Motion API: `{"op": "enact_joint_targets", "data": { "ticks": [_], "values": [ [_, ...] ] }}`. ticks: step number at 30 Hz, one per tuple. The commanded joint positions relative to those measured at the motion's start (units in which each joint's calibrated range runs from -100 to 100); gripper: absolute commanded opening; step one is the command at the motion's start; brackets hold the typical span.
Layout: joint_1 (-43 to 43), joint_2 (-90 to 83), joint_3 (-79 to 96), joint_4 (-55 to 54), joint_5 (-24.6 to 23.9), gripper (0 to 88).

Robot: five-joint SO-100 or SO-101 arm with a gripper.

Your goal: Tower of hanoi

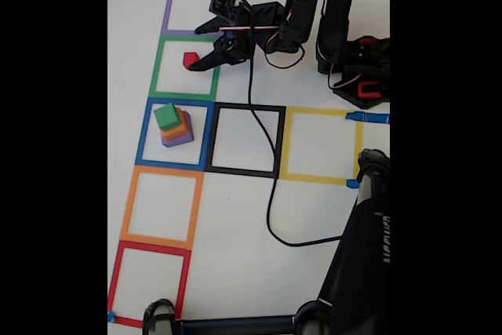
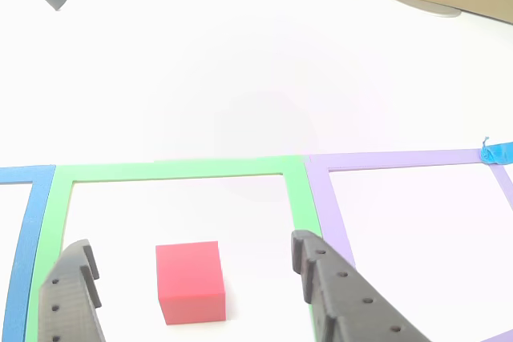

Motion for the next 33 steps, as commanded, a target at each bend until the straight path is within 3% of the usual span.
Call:
{"op": "enact_joint_targets", "data": {
  "ticks": [1, 33],
  "values": [
    [-0.44, 6.05, -4.91, -4.74, 0.36, 28.3],
    [-2.93, 20.58, -11.82, -9.43, 0.36, 22.8]
  ]
}}
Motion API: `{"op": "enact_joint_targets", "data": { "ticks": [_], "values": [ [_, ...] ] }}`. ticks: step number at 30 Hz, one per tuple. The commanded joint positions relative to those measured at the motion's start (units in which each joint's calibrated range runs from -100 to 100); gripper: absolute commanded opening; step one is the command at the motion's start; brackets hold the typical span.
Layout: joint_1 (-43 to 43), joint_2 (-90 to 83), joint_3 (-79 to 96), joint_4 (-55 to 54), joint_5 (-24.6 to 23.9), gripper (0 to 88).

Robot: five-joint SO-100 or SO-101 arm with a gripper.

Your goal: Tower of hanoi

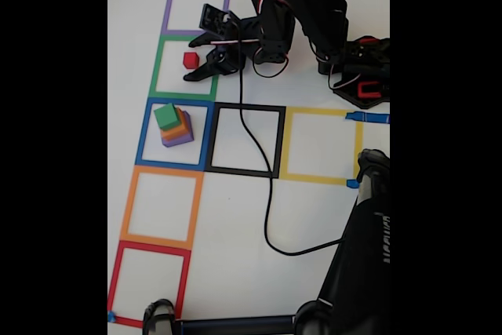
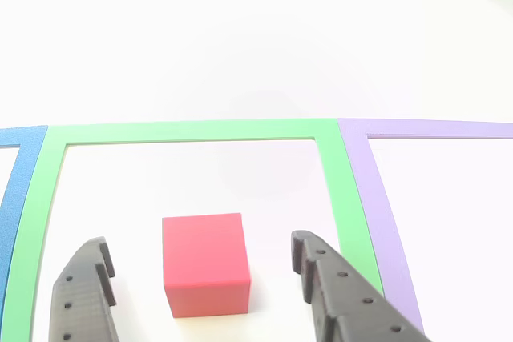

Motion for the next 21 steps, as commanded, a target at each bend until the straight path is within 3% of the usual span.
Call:
{"op": "enact_joint_targets", "data": {
  "ticks": [1, 21],
  "values": [
    [-0.94, -0.27, -0.57, -1.37, 0.36, 22.5],
    [-4.20, -0.68, 1.34, -1.37, 0.36, 7.7]
  ]
}}
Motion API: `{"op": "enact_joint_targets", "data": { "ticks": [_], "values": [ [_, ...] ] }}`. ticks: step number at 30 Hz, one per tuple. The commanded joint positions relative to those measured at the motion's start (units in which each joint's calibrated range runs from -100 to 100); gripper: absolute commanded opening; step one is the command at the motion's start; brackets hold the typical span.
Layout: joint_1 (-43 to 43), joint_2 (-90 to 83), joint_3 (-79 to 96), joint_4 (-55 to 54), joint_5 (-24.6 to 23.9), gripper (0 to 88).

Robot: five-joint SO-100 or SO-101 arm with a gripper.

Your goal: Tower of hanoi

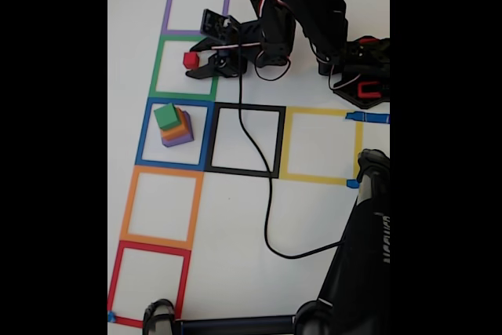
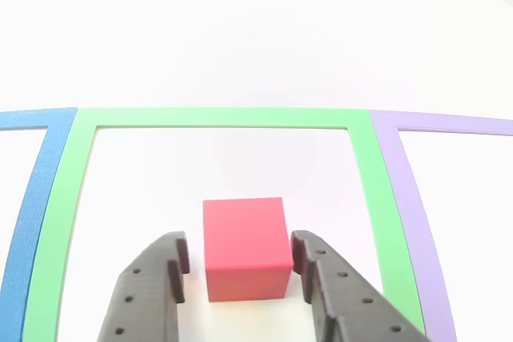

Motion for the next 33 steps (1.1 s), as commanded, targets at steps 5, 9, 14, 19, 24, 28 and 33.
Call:
{"op": "enact_joint_targets", "data": {
  "ticks": [5, 9, 14, 19, 24, 28, 33],
  "values": [
    [-1.45, -1.16, 0.28, -1.37, 0.36, 4.0],
    [-1.64, -2.69, 0.28, -0.80, 0.36, 2.3],
    [-2.60, -8.19, 0.91, 3.41, 0.36, 1.1],
    [-3.94, -21.10, 2.18, 14.10, 0.36, 1.0],
    [-3.84, -36.20, 4.37, 27.37, 0.36, 1.0],
    [-3.46, -49.61, 5.28, 41.06, 0.36, 1.0],
    [-3.08, -68.50, 2.64, 66.00, 0.36, 1.0]
  ]
}}
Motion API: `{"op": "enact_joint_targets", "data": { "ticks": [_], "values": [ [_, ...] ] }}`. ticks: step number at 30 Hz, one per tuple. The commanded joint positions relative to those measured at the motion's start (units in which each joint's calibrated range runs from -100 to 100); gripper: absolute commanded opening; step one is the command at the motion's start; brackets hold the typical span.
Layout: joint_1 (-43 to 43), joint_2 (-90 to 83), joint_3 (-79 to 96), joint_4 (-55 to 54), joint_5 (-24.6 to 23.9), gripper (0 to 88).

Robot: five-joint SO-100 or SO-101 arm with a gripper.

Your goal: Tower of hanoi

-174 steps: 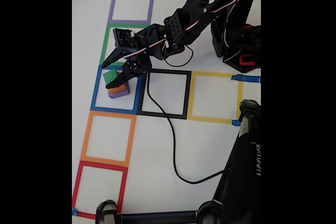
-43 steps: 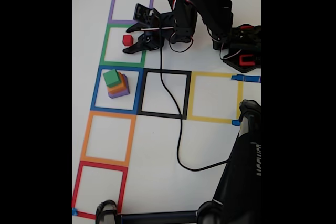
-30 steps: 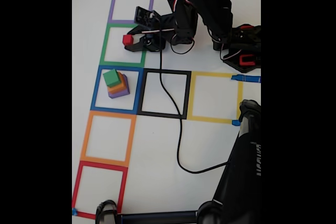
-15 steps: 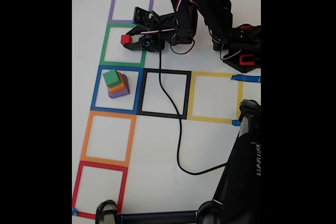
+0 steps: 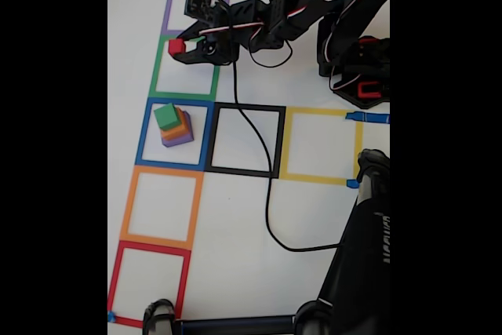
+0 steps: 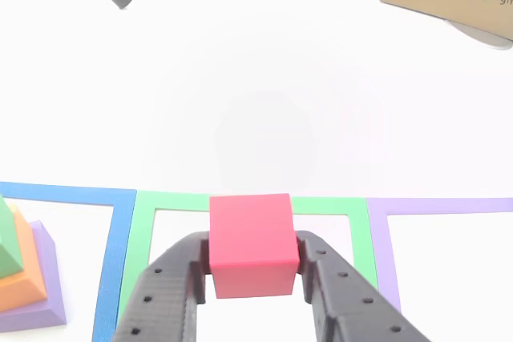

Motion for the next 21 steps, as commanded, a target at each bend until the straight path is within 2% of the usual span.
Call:
{"op": "enact_joint_targets", "data": {
  "ticks": [1, 5, 9, 16, 21],
  "values": [
    [0.30, -19.43, -4.40, 25.48, 0.36, 1.0],
    [-0.86, -31.14, -14.67, 50.42, 0.36, 1.0],
    [-3.54, -35.58, -28.85, 68.80, 0.36, 1.0],
    [-9.48, -31.30, -59.85, 93.66, 0.36, 1.0],
    [-13.13, -25.73, -79.22, 104.91, 0.36, 1.0]
  ]
}}
